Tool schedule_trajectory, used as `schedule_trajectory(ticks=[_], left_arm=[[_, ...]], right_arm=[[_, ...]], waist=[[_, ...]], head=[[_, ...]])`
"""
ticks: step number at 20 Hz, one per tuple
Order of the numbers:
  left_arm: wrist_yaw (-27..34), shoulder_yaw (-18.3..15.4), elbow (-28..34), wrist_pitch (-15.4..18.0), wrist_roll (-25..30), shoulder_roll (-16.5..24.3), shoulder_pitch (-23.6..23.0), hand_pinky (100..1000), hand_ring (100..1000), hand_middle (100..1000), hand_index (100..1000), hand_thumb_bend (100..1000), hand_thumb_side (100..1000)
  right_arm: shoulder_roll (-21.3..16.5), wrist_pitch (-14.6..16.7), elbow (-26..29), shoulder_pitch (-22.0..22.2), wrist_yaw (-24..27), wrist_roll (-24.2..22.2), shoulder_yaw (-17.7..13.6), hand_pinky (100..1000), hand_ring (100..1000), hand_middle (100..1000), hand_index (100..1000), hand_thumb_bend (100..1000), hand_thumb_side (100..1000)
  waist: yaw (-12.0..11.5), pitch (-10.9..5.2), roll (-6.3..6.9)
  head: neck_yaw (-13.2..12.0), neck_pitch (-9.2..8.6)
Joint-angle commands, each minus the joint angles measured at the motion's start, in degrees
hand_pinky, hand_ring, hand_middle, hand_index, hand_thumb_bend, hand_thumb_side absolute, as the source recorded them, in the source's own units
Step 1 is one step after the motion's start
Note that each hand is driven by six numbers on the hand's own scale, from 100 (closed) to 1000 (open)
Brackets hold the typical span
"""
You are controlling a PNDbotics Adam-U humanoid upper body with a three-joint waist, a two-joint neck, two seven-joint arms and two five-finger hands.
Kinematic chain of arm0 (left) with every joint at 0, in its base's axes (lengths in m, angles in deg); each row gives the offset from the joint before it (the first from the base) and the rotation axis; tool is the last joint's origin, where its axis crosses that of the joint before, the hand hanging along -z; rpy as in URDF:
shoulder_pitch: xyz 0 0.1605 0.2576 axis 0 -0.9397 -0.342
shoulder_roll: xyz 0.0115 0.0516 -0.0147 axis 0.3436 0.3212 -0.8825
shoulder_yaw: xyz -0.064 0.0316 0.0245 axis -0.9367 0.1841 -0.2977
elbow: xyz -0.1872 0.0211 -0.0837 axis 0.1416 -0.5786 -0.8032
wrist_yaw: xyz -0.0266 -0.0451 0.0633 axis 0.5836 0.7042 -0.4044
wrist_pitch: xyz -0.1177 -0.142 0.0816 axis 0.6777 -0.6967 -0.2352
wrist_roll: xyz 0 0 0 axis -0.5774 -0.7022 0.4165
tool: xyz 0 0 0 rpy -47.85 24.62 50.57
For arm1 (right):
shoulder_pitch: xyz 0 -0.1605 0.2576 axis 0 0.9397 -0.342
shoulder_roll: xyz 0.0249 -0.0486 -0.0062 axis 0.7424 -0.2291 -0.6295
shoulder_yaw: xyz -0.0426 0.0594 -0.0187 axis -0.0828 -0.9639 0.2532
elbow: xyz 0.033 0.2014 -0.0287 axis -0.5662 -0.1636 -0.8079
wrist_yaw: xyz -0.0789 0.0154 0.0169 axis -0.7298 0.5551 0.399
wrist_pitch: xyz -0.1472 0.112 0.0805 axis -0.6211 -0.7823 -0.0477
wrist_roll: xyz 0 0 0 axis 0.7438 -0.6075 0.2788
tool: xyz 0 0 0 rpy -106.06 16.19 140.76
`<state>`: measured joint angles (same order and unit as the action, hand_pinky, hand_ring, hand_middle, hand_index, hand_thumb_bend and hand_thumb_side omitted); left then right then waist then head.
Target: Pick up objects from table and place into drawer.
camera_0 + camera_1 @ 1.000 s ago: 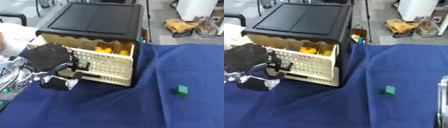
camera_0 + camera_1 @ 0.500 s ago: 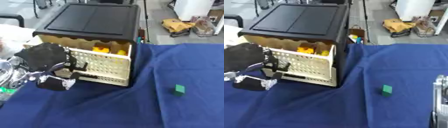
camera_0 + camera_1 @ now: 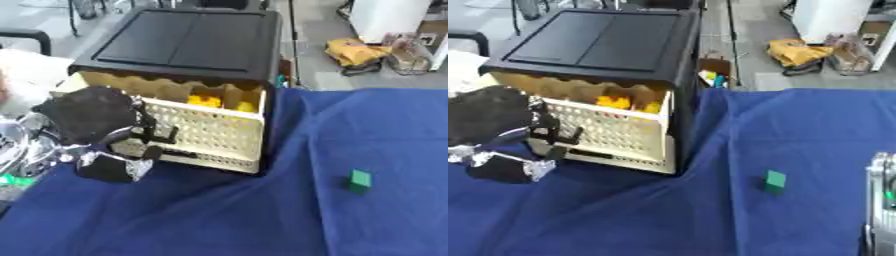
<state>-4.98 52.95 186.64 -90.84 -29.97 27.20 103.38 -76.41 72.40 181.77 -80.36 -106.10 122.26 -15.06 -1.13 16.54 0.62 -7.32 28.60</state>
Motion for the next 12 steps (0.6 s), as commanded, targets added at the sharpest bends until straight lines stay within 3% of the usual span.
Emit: schedule_trajectory(ticks=[1, 7, 12], left_arm=[[-0.08, -0.78, 0.69, -0.19, -0.24, 2.87, -1.06, 100, 100, 100, 542, 100, 557], [-1.13, -1.64, 0.69, -1.05, -1.19, 4.39, -3.44, 100, 100, 100, 539, 100, 556], [0.15, -1.59, 0.69, -0.72, -2.58, 4.06, -2.67, 100, 100, 100, 521, 100, 556]], right_arm=[[-0.39, 0.64, 0.88, -0.88, -0.44, 0.97, -0.28, 684, 722, 566, 710, 100, 1000], [-0.35, 0.6, 0.88, -0.91, -0.56, 1.08, -0.25, 684, 722, 566, 709, 100, 1000], [-0.19, 0.64, 0.88, -0.8, -0.63, 1.04, -0.15, 684, 722, 566, 709, 100, 1000]], waist=[[-0.11, -1.32, 0.13], [-0.16, -1.37, 0.13], [-0.2, -1.5, 0.14]], head=[[0.05, -0.61], [-0.04, -0.79], [-0.21, -0.71]])
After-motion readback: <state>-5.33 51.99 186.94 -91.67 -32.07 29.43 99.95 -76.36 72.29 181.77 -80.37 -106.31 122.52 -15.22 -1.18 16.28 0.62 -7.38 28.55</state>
